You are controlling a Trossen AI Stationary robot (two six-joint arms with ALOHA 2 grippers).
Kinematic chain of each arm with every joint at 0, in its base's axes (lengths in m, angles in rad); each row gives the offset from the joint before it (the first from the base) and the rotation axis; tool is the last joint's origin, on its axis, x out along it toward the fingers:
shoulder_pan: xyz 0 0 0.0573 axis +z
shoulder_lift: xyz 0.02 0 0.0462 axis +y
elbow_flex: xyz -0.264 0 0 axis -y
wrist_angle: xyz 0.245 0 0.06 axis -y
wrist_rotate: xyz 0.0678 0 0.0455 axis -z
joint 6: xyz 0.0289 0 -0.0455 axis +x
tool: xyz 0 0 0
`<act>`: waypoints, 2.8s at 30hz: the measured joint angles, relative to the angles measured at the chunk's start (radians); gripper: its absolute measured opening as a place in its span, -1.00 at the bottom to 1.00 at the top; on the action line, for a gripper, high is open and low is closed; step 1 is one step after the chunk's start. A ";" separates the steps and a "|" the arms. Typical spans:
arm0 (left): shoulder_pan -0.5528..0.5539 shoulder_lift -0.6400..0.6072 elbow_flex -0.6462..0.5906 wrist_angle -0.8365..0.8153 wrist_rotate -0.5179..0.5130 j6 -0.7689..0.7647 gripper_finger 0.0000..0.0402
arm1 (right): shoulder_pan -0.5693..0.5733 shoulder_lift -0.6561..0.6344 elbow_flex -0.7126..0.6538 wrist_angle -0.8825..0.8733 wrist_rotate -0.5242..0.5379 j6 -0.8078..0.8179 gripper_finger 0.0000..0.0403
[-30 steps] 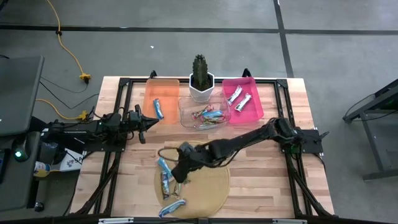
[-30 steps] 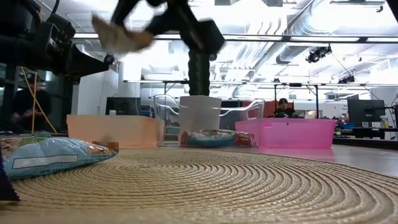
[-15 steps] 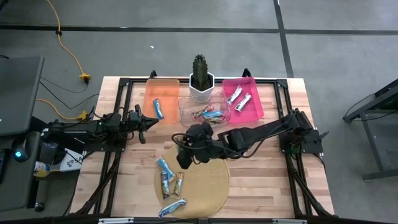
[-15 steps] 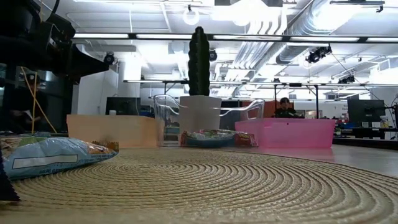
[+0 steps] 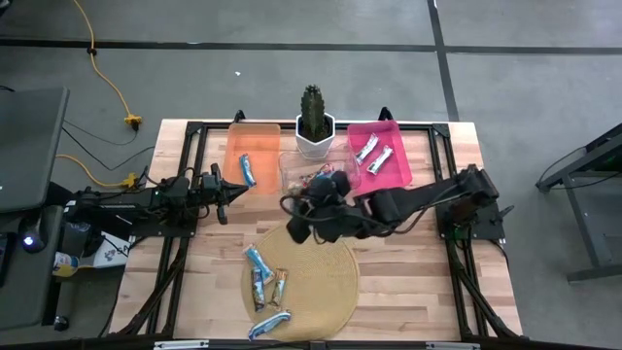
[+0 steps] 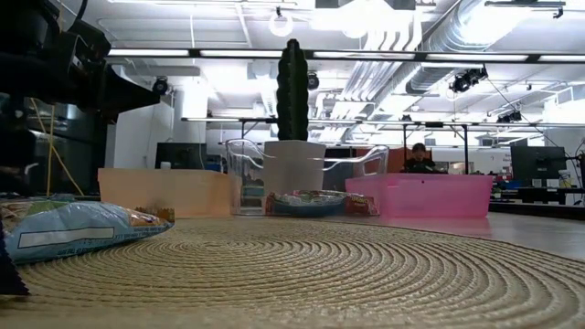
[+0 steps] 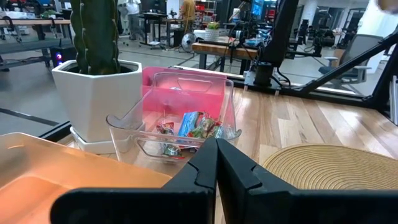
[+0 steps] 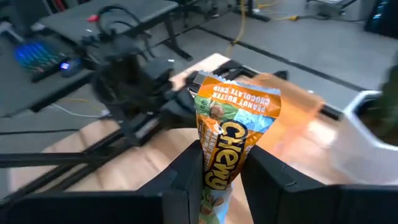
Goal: Pick and place Granola Bars by type
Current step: Put the yellow granola bar into the red bin
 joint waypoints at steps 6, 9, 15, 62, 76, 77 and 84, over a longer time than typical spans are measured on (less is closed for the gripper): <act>0.000 0.000 0.000 0.000 0.000 0.000 -0.99 | 0.000 -0.107 0.000 -0.205 0.090 0.002 -0.57; 0.000 0.000 0.000 0.000 0.000 0.000 -0.99 | 0.000 -0.166 0.000 -0.340 0.141 0.016 -0.57; 0.000 0.000 0.000 0.000 0.000 0.000 -0.99 | -0.018 -0.262 0.000 -0.681 0.257 0.131 -0.57; 0.000 0.000 0.000 0.000 0.000 0.000 -0.99 | -1.057 -0.427 -0.974 0.091 -0.771 -0.348 -0.57; 0.000 0.000 0.000 0.000 0.000 0.000 -0.99 | -1.056 -0.429 -0.975 0.135 -0.770 -0.399 -0.08; 0.000 0.000 0.000 0.000 0.000 0.000 -0.99 | -1.056 -0.431 -0.975 0.139 -0.774 -0.399 -0.04; 0.000 0.000 0.000 0.000 0.000 0.000 -0.99 | -1.050 -0.520 -0.975 0.150 -0.781 -0.373 0.05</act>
